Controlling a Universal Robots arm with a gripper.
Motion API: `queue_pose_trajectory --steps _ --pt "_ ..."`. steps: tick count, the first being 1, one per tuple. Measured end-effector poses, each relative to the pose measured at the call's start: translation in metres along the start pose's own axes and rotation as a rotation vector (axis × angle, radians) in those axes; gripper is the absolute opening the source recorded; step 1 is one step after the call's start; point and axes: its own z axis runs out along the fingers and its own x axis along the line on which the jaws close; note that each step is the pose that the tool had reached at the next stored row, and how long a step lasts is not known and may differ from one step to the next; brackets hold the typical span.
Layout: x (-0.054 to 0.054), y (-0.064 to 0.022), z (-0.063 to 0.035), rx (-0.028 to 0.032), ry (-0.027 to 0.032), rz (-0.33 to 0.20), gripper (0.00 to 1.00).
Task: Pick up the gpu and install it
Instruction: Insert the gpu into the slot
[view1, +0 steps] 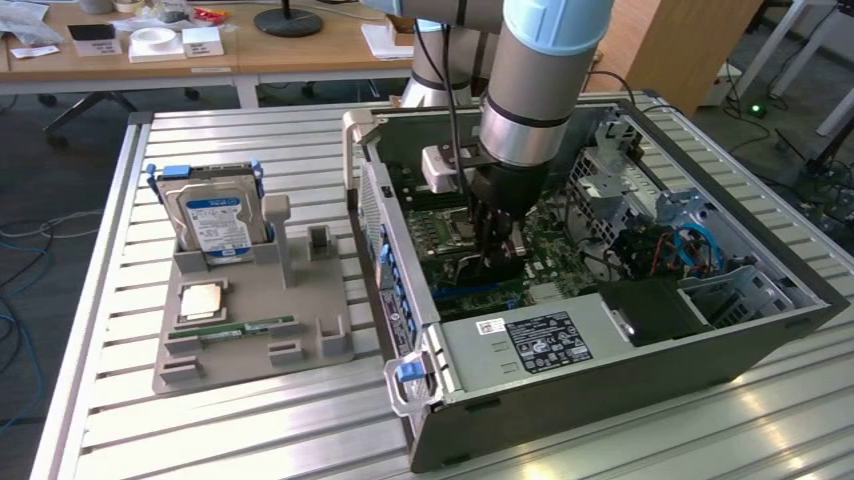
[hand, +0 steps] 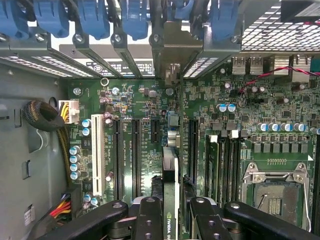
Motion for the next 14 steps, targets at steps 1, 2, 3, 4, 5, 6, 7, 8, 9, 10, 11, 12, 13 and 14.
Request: queue_pose_trajectory --steps 1,2,3,4,5,6,7,8,9,10,11,12,13,14 --pt "0.0000 0.0000 0.0000 0.0000 -0.0001 0.000 0.26" --pt "0.0000 0.0000 0.0001 0.0000 0.0000 0.000 0.26" --pt "0.0000 0.0000 0.0005 0.0002 -0.0003 0.000 0.26" --pt "-0.0001 0.0000 0.0010 0.0002 -0.0006 0.000 0.26" --pt "0.0000 0.0000 0.0013 0.0001 -0.0002 0.000 0.26" --pt "0.0000 0.0000 0.0016 0.0000 -0.0001 0.000 0.26" --pt "0.0000 0.0000 0.0018 0.0000 0.0001 0.000 0.26" --pt "0.0000 0.0001 0.0018 -0.0001 0.0001 0.000 0.26" --pt "0.0000 0.0001 0.0019 -0.0001 0.0001 0.000 0.26" --pt "0.0000 0.0000 0.0020 0.0000 0.0001 0.000 0.26" --pt "0.0000 0.0000 0.0021 0.0000 0.0000 0.000 0.26" --pt "0.0000 0.0000 0.0025 0.0001 -0.0002 0.000 0.26" --pt "0.0000 0.0000 0.0029 0.0003 -0.0004 0.000 0.26" --pt "0.0000 0.0000 0.0030 0.0001 -0.0001 0.000 0.26"
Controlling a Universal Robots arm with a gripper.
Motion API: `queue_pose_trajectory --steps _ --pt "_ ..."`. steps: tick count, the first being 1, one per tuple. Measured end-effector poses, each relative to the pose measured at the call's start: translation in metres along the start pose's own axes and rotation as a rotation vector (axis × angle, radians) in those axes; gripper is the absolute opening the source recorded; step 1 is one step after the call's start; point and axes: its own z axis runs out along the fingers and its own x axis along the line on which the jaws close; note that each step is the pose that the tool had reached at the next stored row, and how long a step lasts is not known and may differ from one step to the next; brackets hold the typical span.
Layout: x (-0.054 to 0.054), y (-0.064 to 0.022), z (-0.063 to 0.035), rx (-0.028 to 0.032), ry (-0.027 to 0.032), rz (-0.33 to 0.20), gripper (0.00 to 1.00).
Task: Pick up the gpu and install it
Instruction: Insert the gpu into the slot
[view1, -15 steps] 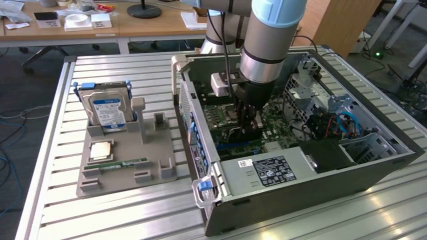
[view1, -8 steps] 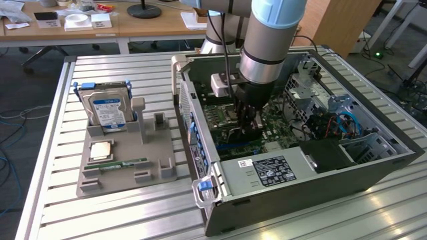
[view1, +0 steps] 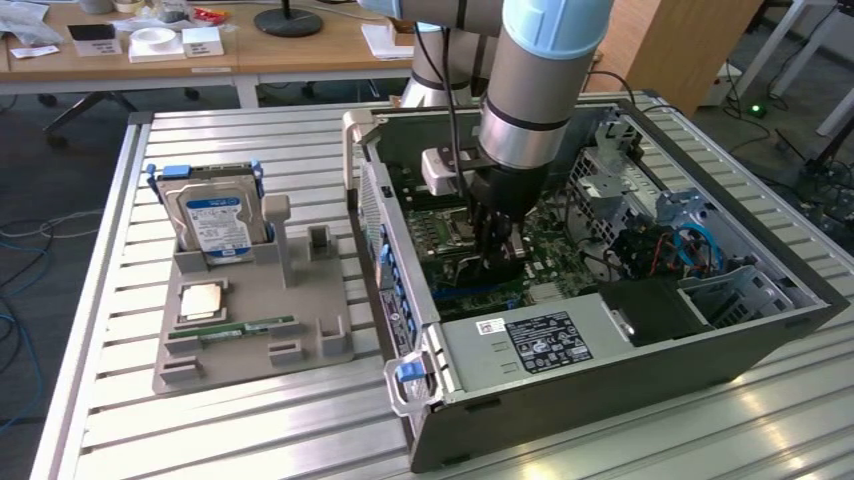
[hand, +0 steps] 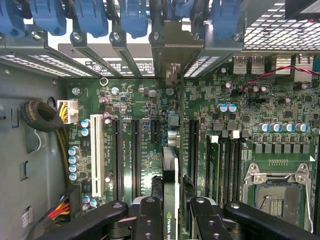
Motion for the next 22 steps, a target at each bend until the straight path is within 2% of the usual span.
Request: queue_pose_trajectory --steps 22 --pt "0.0001 0.0005 0.0033 -0.0001 0.0002 0.000 0.26"
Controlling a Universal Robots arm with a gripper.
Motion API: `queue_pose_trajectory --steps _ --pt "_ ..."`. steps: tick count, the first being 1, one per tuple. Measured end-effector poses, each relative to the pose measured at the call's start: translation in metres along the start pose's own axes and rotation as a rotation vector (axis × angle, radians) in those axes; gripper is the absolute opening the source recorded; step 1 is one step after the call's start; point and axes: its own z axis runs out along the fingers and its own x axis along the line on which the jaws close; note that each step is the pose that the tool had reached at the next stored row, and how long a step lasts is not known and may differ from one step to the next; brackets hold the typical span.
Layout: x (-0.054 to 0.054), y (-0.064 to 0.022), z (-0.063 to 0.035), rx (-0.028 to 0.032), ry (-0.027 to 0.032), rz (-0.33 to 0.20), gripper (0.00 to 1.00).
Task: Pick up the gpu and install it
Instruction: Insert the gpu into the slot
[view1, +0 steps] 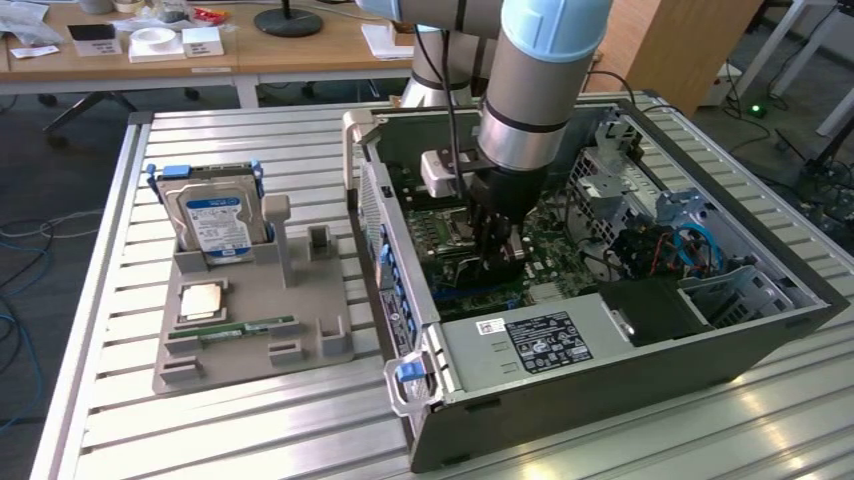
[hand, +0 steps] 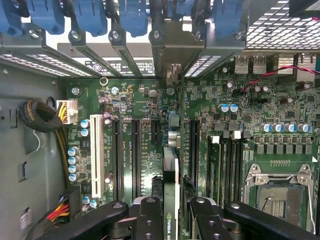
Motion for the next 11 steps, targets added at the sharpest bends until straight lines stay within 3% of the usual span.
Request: queue_pose_trajectory --steps 11 --pt "0.0001 0.0007 0.0012 0.0000 -0.0001 0.000 0.26"
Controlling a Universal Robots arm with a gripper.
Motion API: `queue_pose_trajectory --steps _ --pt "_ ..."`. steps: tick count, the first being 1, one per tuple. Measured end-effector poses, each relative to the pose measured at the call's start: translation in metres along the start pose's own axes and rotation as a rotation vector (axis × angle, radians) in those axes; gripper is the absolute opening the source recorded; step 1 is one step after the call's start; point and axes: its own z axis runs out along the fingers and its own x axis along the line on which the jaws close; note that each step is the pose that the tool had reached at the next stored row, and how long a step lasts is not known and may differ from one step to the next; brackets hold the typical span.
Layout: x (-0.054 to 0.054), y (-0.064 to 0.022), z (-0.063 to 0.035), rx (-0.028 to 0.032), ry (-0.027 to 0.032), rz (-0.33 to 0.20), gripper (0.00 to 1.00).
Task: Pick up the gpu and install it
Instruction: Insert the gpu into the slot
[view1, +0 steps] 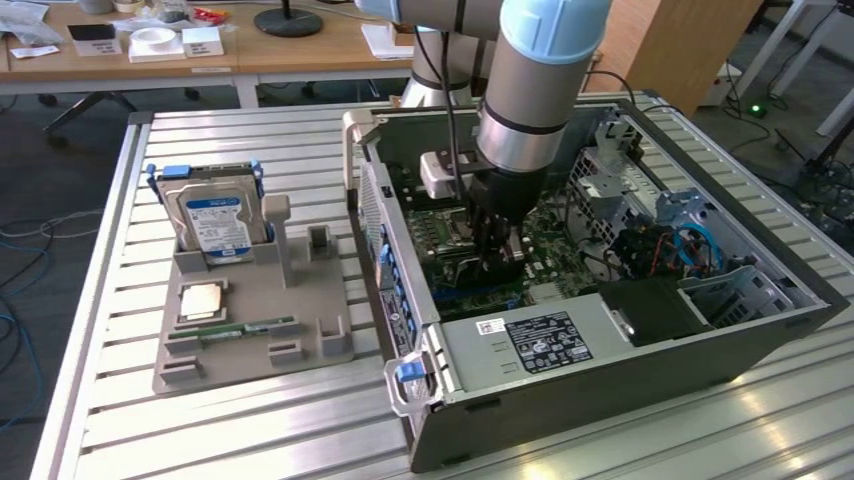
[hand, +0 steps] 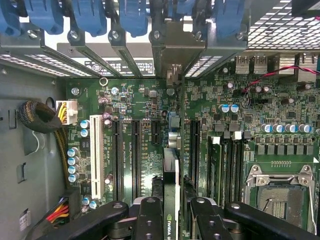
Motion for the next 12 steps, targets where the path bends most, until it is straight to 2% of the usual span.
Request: queue_pose_trajectory --steps 12 --pt "0.0002 0.0013 0.0017 0.0000 0.0000 0.000 0.26"
